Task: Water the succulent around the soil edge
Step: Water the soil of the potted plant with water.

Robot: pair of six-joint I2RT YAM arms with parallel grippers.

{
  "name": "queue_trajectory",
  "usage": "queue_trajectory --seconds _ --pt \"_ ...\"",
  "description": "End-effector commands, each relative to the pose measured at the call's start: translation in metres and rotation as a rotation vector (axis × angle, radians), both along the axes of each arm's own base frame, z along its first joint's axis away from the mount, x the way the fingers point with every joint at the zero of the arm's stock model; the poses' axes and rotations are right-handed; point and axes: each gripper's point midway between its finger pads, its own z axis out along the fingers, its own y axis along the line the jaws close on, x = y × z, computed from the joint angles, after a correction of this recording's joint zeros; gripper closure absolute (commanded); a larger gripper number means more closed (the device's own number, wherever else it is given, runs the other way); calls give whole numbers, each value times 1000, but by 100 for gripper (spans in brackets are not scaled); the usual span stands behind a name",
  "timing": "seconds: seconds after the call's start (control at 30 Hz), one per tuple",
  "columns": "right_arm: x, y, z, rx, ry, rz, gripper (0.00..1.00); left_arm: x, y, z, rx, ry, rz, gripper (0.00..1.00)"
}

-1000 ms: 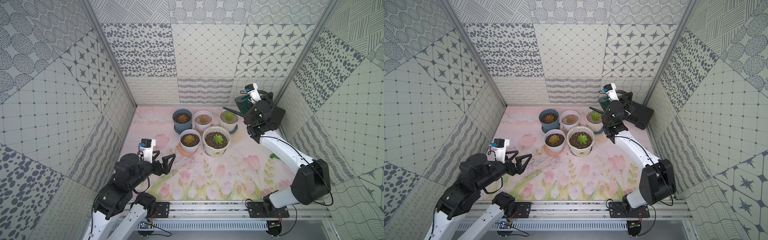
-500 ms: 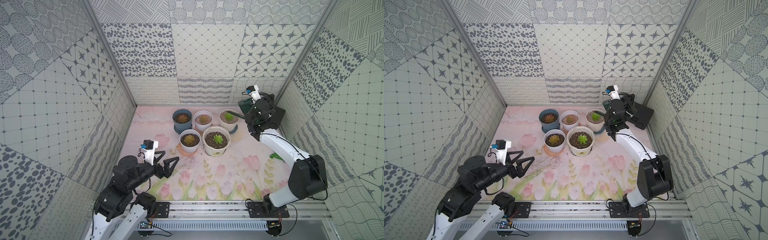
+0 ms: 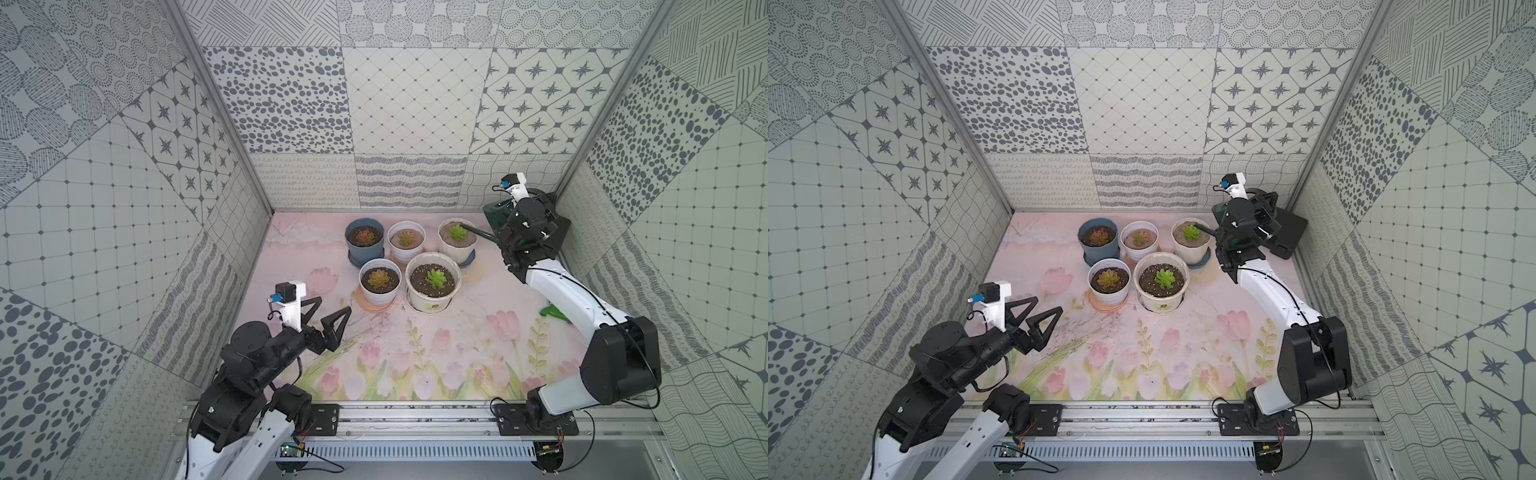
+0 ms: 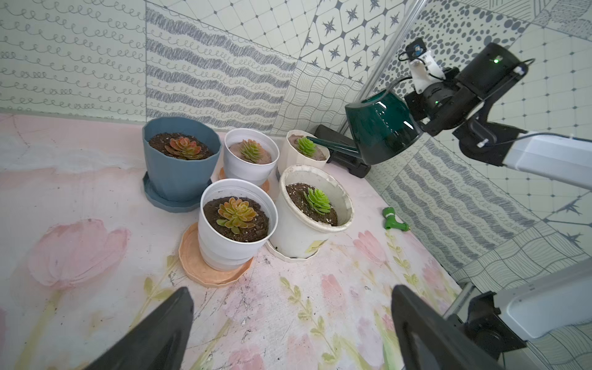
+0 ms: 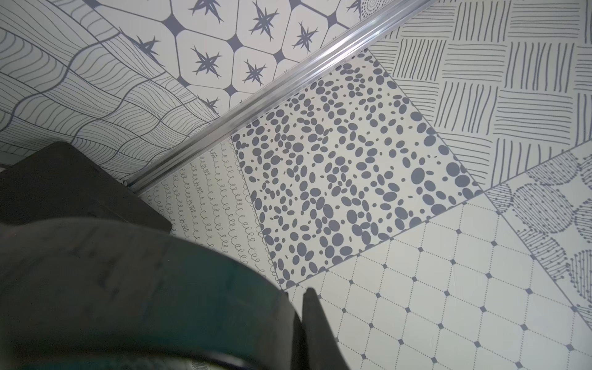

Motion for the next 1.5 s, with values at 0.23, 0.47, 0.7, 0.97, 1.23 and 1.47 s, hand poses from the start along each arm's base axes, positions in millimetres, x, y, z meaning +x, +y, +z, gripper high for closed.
queue_trajectory --seconds 0.23,0.47,0.7,0.97,1.23,1.47 --pt "-32 -17 22 41 -102 -15 100 25 24 54 -52 -161 186 0" --pt "-47 -21 22 33 -93 -12 100 60 -11 74 -79 -123 63 0" --pt "-61 -24 26 19 -84 -1 100 94 -37 68 -85 -24 -4 1" --pt "-77 -24 22 49 -63 18 100 124 -71 61 -80 6 -140 1" --pt "-75 -11 17 52 -49 50 100 154 -122 33 85 -26 -340 1" --pt "-71 -4 17 93 -66 78 100 119 -172 -5 294 -199 -670 1"
